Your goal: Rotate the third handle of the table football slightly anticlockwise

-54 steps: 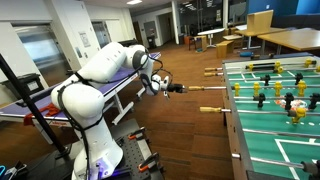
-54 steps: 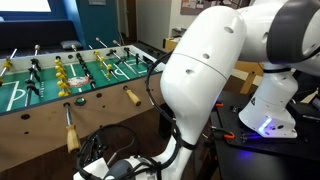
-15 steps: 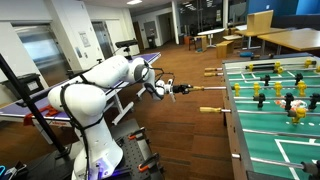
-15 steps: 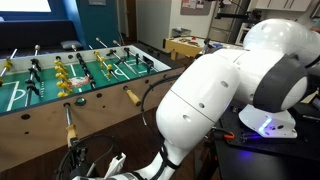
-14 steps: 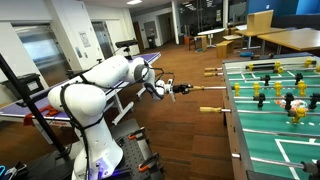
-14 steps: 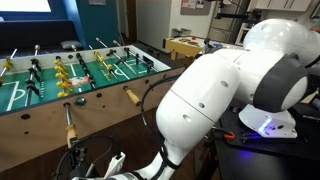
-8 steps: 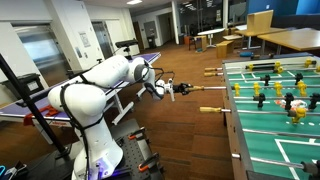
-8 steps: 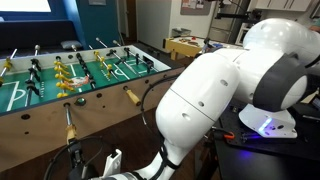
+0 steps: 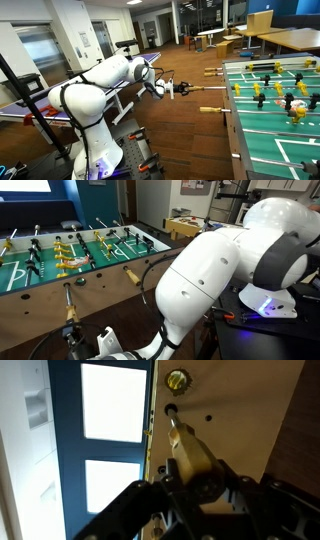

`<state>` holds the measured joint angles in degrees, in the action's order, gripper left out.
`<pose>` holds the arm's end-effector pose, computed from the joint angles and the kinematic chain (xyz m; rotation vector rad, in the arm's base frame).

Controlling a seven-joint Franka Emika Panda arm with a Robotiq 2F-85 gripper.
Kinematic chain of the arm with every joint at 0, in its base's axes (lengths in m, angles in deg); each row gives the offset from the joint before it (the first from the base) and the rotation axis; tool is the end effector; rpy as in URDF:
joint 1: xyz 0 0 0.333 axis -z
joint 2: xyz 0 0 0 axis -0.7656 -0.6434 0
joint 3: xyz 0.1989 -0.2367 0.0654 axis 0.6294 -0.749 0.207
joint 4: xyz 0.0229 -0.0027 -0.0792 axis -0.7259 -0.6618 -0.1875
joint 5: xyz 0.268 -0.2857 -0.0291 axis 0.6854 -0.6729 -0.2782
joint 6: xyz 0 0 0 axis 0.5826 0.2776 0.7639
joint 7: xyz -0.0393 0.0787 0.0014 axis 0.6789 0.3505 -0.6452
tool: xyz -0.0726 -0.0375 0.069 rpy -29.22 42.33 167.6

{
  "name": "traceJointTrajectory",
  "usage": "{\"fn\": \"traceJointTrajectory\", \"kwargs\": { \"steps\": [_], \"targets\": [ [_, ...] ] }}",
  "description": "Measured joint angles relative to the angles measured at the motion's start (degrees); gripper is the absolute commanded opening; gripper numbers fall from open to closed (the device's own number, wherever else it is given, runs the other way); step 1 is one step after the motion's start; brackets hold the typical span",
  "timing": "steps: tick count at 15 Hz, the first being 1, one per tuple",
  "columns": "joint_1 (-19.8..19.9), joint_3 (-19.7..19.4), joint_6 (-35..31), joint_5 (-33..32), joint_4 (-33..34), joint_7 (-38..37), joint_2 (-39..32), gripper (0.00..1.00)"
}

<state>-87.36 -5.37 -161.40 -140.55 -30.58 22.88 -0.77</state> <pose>0.6058 0.3976 0.0134 1.4638 0.7859 0.5540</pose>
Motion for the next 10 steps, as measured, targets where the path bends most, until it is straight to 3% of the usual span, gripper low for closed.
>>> {"fn": "traceJointTrajectory", "kwargs": {
  "steps": [6, 7, 10],
  "targets": [
    [0.0, 0.0, -0.1, 0.3, 0.0, 13.4, 0.1, 0.17],
    [0.0, 0.0, -0.1, 0.3, 0.0, 15.3, 0.1, 0.42],
    [0.0, 0.0, -0.1, 0.3, 0.0, 18.1, 0.1, 0.42]
  ]
}}
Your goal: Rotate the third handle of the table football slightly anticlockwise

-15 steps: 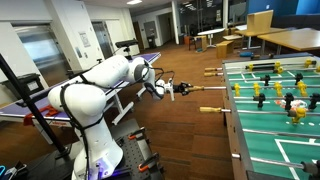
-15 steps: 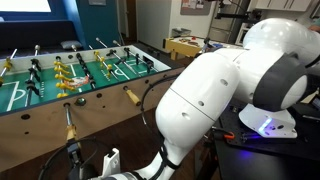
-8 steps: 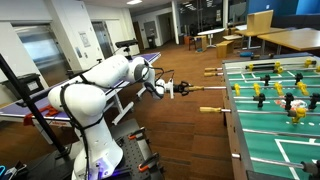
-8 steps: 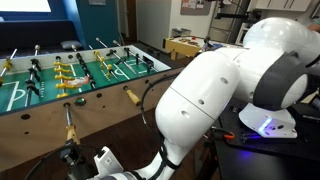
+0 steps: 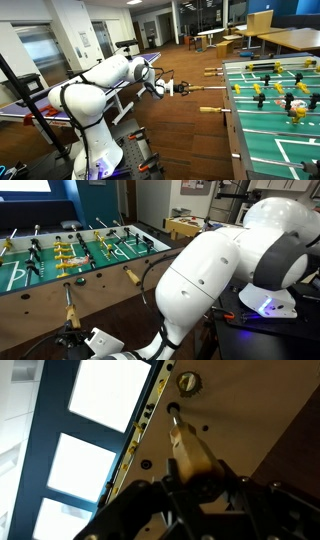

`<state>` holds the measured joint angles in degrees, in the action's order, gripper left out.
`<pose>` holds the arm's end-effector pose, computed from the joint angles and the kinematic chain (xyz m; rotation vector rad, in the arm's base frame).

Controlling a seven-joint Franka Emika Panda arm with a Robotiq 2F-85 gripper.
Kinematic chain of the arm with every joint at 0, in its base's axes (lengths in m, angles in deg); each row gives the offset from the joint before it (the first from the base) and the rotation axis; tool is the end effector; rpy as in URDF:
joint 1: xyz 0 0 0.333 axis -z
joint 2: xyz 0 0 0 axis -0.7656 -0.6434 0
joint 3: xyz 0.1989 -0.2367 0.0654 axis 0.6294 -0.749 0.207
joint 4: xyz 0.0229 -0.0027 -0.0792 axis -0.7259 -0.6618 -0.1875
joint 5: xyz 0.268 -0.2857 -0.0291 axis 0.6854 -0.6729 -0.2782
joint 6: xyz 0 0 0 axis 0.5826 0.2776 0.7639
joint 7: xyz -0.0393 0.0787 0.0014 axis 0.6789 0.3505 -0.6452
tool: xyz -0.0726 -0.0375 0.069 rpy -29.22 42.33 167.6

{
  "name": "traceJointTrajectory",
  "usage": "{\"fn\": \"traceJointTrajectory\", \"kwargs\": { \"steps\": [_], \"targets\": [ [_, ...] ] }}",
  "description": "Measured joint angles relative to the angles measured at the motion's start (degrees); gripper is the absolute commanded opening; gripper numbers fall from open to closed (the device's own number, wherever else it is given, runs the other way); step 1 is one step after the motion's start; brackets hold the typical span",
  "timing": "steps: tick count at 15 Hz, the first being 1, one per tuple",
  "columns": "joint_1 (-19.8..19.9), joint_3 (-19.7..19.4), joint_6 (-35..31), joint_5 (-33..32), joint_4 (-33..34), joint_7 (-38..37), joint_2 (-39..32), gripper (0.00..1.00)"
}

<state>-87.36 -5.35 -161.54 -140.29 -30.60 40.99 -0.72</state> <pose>0.6055 0.3979 0.0134 1.3113 0.9959 0.3123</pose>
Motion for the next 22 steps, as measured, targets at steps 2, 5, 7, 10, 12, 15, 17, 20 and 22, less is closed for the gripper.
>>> {"fn": "traceJointTrajectory", "kwargs": {
  "steps": [2, 5, 7, 10, 12, 15, 17, 20, 22],
  "targets": [
    [0.0, 0.0, 0.0, 0.0, 0.0, 0.3, 0.0, 0.17],
    [0.0, 0.0, 0.0, -0.2, 0.0, 0.3, -0.2, 0.17],
    [0.0, -0.1, 0.0, -0.2, 0.0, 2.1, -0.2, 0.17],
    [-0.2, -0.3, 0.0, -0.2, 0.1, 8.1, -0.3, 0.17],
    [-0.3, -0.3, 0.0, -0.1, 0.1, 13.1, -0.4, 0.17],
    [-0.3, -0.3, 0.0, 0.0, 0.1, 20.5, -0.4, 0.17],
    [-0.3, -0.3, 0.0, 0.2, 0.2, 25.5, -0.4, 0.17],
    [-0.3, -0.4, 0.0, 0.7, 0.4, 32.6, -0.4, 0.17],
    [-0.2, -0.4, 0.0, 1.2, 0.6, 37.4, -0.3, 0.17]
  ]
}}
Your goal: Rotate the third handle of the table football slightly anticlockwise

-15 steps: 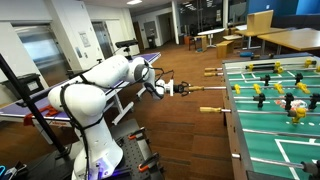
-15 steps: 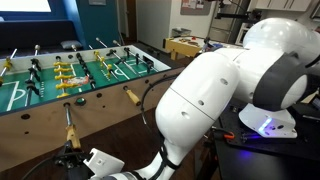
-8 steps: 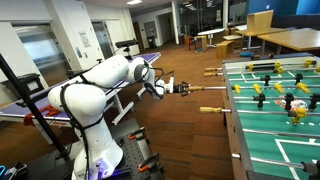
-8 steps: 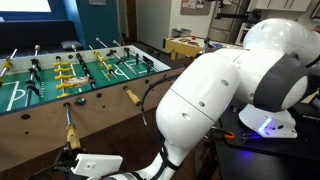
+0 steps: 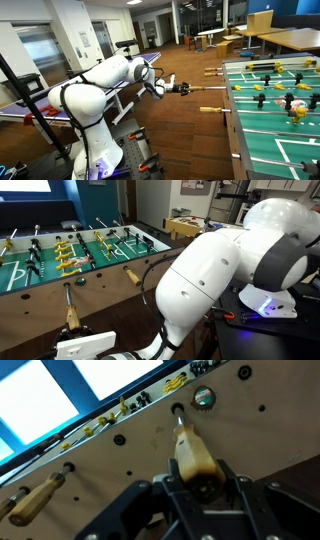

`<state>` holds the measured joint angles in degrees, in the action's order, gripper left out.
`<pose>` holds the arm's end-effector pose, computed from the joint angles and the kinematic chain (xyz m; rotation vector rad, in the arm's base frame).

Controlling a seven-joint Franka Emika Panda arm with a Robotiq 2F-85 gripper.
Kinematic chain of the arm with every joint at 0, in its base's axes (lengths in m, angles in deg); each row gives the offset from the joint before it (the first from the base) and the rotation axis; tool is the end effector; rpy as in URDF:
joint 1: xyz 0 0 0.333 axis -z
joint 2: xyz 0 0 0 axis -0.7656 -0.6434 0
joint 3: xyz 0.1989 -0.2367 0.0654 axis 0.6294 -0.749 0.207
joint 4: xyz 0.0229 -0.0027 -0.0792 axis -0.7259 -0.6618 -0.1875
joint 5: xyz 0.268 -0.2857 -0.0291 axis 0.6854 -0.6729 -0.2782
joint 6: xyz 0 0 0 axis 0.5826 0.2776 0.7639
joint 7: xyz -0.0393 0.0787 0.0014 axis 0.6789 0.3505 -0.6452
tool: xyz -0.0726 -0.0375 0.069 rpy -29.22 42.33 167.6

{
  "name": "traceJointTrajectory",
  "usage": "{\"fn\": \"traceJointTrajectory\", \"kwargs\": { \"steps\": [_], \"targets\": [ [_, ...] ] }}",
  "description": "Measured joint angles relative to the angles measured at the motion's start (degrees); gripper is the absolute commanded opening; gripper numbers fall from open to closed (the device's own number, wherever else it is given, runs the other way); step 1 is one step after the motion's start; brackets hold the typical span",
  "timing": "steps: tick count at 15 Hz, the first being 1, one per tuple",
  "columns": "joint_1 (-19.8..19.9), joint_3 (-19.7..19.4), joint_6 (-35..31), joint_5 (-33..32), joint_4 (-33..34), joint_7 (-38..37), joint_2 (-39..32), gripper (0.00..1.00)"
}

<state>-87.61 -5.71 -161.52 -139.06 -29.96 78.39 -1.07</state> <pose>0.6056 0.3976 0.0123 0.9363 1.3567 -0.1932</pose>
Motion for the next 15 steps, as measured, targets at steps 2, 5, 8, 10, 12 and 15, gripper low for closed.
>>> {"fn": "traceJointTrajectory", "kwargs": {
  "steps": [2, 5, 8, 10, 12, 15],
  "targets": [
    [0.0, 0.0, 0.0, 0.5, 0.3, 4.8, 0.1, 0.17],
    [0.1, -0.1, 0.0, 1.3, 0.5, 12.3, 0.3, 0.17],
    [0.1, -0.4, 0.0, 2.2, 0.9, 20.1, 0.5, 0.17],
    [0.1, -0.4, 0.2, 2.8, 1.4, 25.8, 0.5, 0.17],
    [0.1, -0.3, 0.5, 3.1, 1.9, 31.1, 0.5, 0.17],
    [0.1, -0.2, 0.8, 3.3, 2.8, 39.1, 0.5, 0.17]
  ]
}}
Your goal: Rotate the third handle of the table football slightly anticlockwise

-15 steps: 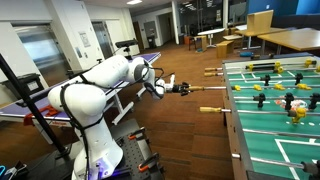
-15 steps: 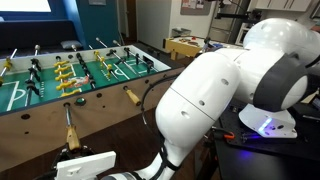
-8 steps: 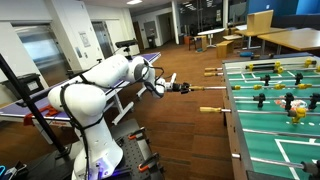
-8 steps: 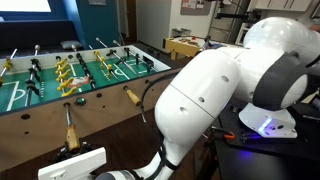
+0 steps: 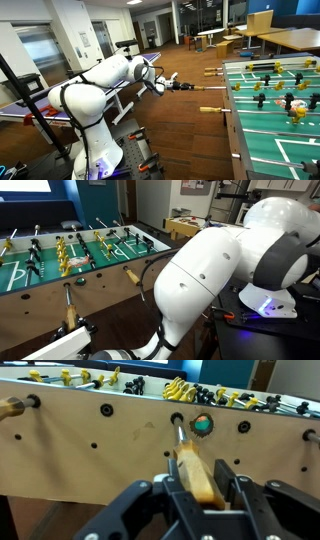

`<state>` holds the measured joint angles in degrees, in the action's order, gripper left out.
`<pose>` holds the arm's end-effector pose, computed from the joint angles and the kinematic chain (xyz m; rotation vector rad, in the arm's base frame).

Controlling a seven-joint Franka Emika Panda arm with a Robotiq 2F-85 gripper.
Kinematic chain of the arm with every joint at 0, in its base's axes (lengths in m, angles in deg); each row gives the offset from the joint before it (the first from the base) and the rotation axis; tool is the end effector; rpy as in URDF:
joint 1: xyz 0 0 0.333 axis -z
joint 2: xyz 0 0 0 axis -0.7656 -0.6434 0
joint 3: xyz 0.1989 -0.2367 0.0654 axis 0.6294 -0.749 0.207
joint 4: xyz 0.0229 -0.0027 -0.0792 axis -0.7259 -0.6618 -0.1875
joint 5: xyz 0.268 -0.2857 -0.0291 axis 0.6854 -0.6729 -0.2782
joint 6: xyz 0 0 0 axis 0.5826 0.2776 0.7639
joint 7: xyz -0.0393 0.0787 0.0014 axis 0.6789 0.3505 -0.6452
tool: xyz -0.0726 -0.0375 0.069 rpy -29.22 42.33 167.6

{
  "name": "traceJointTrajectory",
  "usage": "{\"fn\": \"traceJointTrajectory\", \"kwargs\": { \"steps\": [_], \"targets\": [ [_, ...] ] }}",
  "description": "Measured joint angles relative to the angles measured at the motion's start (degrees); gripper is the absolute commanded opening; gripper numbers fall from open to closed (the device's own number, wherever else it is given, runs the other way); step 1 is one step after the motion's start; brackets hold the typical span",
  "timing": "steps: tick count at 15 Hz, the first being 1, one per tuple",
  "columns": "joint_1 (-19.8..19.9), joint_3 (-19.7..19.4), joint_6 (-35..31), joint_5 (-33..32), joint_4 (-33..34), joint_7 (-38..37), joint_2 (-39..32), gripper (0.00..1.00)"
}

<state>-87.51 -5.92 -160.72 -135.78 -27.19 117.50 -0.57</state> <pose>0.6184 0.3997 0.0352 0.5347 1.6262 -0.7009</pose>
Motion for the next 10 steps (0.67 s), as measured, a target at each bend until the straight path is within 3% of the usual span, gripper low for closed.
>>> {"fn": "traceJointTrajectory", "kwargs": {
  "steps": [1, 2, 4, 7, 10],
  "targets": [
    [0.0, 0.0, 0.1, 0.0, 0.4, 2.7, 0.0, 0.17],
    [0.0, 0.0, 0.1, 0.0, 0.8, 5.1, 0.0, 0.67],
    [-0.2, -0.1, 0.1, 0.6, 1.5, 8.1, 0.1, 0.74],
    [-0.4, 0.7, 0.5, 2.3, 2.0, 6.8, 1.5, 0.97],
    [-0.1, 2.6, 1.3, 5.2, 0.9, 1.5, 5.7, 1.0]
  ]
}}
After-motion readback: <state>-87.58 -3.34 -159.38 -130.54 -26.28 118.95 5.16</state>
